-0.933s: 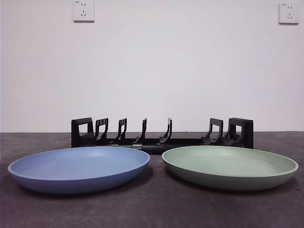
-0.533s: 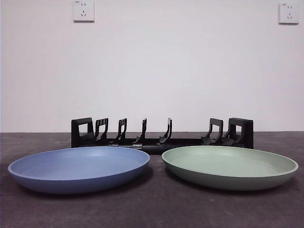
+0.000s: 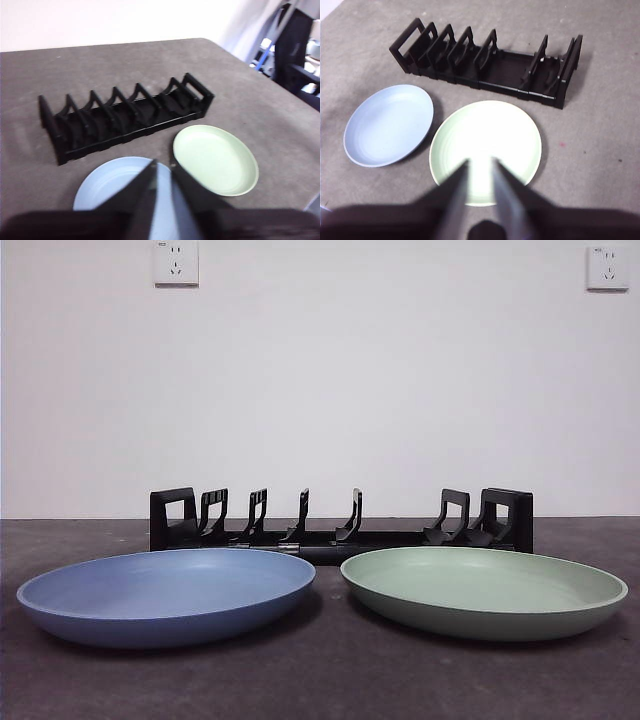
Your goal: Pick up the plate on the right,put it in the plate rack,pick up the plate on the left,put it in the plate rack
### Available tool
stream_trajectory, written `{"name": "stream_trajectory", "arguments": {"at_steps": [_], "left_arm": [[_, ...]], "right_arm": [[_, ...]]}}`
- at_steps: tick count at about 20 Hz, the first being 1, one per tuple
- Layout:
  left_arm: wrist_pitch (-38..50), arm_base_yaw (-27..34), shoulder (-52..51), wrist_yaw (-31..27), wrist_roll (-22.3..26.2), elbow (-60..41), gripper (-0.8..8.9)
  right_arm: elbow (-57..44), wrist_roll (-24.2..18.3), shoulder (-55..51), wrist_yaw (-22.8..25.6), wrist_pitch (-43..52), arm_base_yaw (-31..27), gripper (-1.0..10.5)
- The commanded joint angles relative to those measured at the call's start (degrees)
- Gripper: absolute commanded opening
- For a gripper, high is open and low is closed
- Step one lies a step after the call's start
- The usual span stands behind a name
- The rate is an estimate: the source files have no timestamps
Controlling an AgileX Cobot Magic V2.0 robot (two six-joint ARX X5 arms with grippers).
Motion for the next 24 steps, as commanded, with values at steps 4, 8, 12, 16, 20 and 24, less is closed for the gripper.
{"name": "stream_trajectory", "arguments": {"at_steps": [4,8,12,16,20,24], "left_arm": [[1.6,-1.0,0.3,5.1,1.3,0.0,6.23],[1.9,-3.1,0.6,5.2,5.7,0.5,6.23],[1.4,-6.8,2.6,4.7,13.1,4.7,6.22],[-0.4,-10.4,6.8,4.7,18.9,10.0,6.22],[-2.0,-14.6,10.5,2.1,22.3,12.6,6.22],[-2.9,-19.7,13.6,-4.4,26.9,12.7,6.22]], "right_arm": [[0.5,1.6,0.0,-0.7,0.3,0.0,4.8],[0.5,3.1,0.7,-1.3,0.3,0.0,4.8],[0.5,4.5,5.1,-1.2,0.3,0.0,4.7],[0.5,4.5,15.2,0.5,1.3,0.0,4.7],[0.5,4.5,28.0,1.8,3.9,0.1,4.7],[0.5,4.4,38.8,3.6,6.1,1.3,4.7]]}}
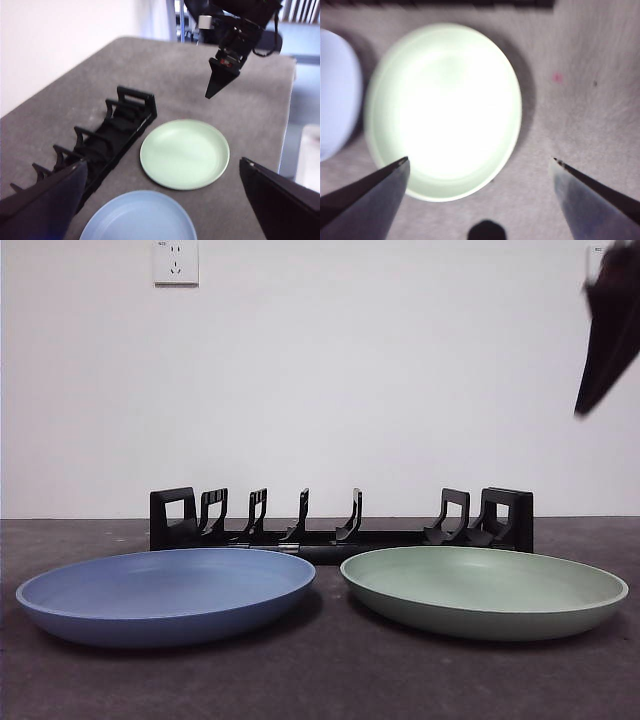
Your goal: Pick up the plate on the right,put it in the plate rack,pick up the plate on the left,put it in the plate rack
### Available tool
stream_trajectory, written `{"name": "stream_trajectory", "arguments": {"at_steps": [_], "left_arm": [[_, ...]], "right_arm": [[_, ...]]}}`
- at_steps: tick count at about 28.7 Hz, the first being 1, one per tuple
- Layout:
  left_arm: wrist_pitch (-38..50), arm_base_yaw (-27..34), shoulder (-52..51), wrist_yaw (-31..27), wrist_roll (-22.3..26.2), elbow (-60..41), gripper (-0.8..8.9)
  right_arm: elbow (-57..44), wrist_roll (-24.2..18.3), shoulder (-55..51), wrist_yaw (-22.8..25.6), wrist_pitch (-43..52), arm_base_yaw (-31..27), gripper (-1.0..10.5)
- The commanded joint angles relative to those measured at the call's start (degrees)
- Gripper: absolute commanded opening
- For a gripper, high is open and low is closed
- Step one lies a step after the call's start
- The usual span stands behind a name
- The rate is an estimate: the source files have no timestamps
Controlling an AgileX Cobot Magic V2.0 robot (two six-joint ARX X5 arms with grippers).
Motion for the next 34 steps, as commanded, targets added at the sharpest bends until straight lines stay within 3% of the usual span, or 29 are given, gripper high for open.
{"name": "stream_trajectory", "arguments": {"at_steps": [1,7,12,14,19,27,31,34], "left_arm": [[-0.6,-3.0,1.5,-4.5,4.4,0.0,6.22],[-0.6,-8.8,4.8,-13.9,8.8,0.0,6.22],[-0.7,-12.7,6.9,-18.2,10.3,0.0,6.22],[-0.7,-13.9,7.5,-19.3,11.0,0.0,6.21],[-0.6,-16.4,8.8,-21.7,12.5,0.0,6.21],[-0.6,-18.0,11.2,-23.3,13.3,0.0,6.21],[-0.6,-18.6,12.1,-23.3,13.3,0.0,6.21],[-0.6,-18.9,12.5,-23.3,13.3,0.0,6.21]], "right_arm": [[0.2,0.2,4.7,1.6,1.4,1.1,4.7],[0.2,0.4,11.4,5.0,5.4,4.1,4.7],[0.2,0.4,15.2,9.1,7.2,5.8,4.7],[0.2,0.4,16.3,9.3,7.6,5.8,4.6],[0.2,0.5,18.5,9.2,9.1,5.8,3.1],[0.1,1.9,20.8,8.4,10.0,5.8,3.0],[0.1,1.9,20.8,8.2,10.5,5.9,0.8],[0.1,1.9,20.8,8.2,10.8,5.9,0.2]]}}
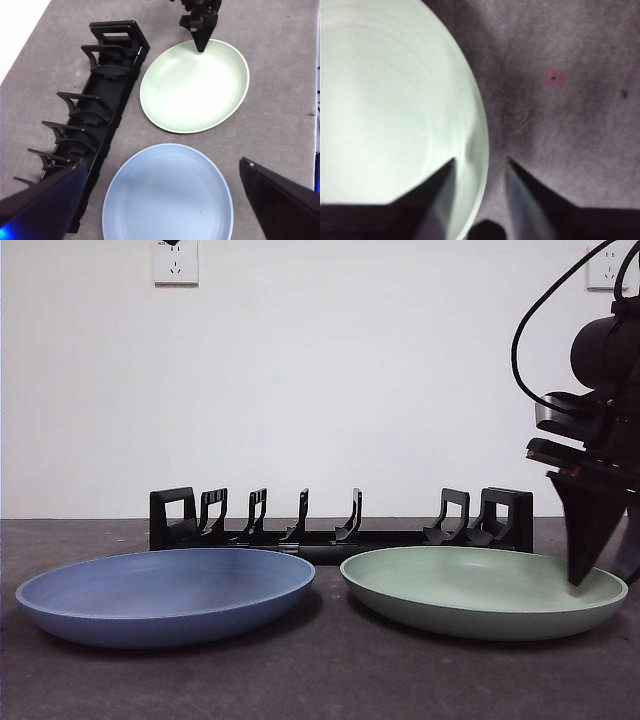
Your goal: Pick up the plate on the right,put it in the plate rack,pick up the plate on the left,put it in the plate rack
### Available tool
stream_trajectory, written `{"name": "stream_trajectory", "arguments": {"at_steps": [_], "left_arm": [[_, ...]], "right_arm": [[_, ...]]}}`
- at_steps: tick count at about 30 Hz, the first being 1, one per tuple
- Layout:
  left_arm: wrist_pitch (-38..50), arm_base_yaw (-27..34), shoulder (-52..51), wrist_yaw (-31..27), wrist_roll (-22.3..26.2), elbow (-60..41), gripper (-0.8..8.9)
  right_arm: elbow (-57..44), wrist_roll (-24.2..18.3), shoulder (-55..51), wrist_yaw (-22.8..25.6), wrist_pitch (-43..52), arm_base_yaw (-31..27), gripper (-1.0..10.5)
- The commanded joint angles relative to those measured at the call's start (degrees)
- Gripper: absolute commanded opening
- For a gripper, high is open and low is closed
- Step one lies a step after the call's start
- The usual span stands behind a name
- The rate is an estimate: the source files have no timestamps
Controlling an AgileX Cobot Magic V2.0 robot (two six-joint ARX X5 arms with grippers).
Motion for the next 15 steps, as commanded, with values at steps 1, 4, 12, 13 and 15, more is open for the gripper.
{"name": "stream_trajectory", "arguments": {"at_steps": [1,4,12,13,15], "left_arm": [[0.2,-0.5,0.3,0.2,0.6,0.0,6.21],[0.2,-0.9,0.3,0.2,0.6,0.0,6.21],[0.2,-2.1,0.3,-1.3,2.1,0.0,6.21],[0.2,-2.3,0.3,-1.3,2.4,0.0,6.21],[0.2,-2.6,0.3,-1.5,3.7,0.0,6.21]], "right_arm": [[0.1,0.4,0.5,-0.2,0.4,0.1,0.2],[0.1,0.4,0.5,-0.2,0.7,0.0,-0.1],[0.5,0.7,-0.8,-3.1,-0.1,0.0,-0.1],[0.8,0.7,-1.4,-3.4,-0.6,0.0,-0.1],[2.2,0.4,-3.1,-3.4,-2.8,0.0,-0.1]]}}
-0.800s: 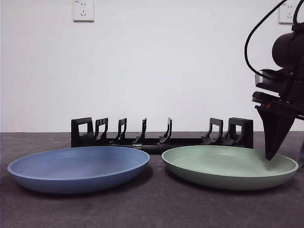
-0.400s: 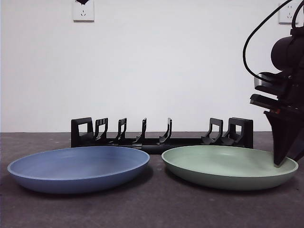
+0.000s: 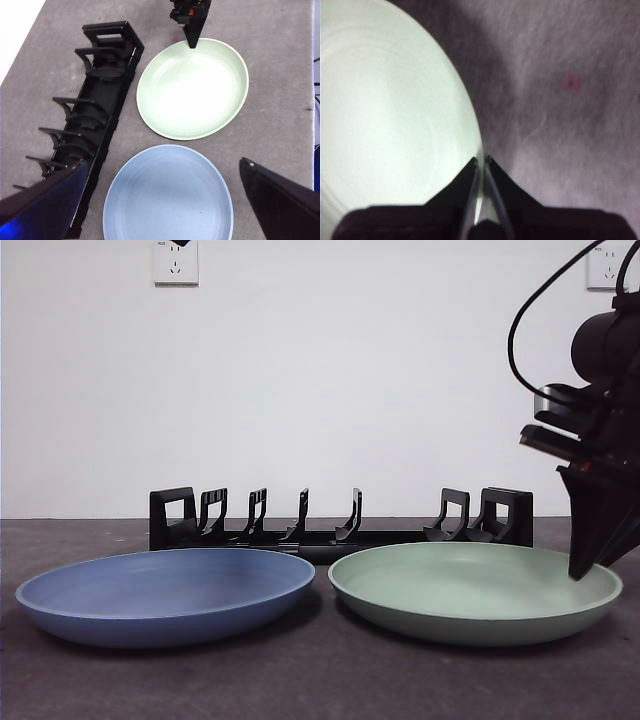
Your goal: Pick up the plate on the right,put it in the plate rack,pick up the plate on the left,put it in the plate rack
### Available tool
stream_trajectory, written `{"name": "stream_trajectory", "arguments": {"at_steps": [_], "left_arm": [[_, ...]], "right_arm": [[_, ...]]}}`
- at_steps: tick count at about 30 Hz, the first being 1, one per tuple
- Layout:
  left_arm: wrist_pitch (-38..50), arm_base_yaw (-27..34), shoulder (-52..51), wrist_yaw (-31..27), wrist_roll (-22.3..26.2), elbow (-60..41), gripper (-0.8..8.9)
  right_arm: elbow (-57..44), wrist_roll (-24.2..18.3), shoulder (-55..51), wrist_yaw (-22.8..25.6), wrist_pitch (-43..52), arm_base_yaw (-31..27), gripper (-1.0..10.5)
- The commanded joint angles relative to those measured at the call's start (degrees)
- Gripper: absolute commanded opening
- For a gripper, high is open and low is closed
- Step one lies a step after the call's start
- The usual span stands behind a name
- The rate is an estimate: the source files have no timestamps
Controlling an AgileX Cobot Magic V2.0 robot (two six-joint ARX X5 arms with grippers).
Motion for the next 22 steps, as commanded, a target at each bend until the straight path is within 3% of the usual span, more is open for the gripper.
{"name": "stream_trajectory", "arguments": {"at_steps": [1,11,14,18,22], "left_arm": [[0.2,-0.7,0.0,-0.2,2.4,0.0,6.21],[0.5,-4.8,0.0,-4.0,9.1,0.0,6.21],[1.4,-6.7,0.0,-6.8,13.4,0.0,6.21],[3.7,-9.1,0.0,-12.4,19.8,0.0,6.22],[5.9,-11.0,0.5,-14.2,24.5,0.0,6.22]], "right_arm": [[2.4,-0.8,-2.7,-0.3,-2.4,0.0,-0.1],[16.9,-1.6,-11.7,-3.5,-16.2,0.1,-0.1],[21.3,-1.9,-12.3,-4.8,-20.5,0.1,-0.1],[25.2,-2.1,-12.3,-10.4,-25.2,0.1,-0.1],[27.2,-2.1,-12.2,-12.7,-27.6,0.5,-0.1]]}}
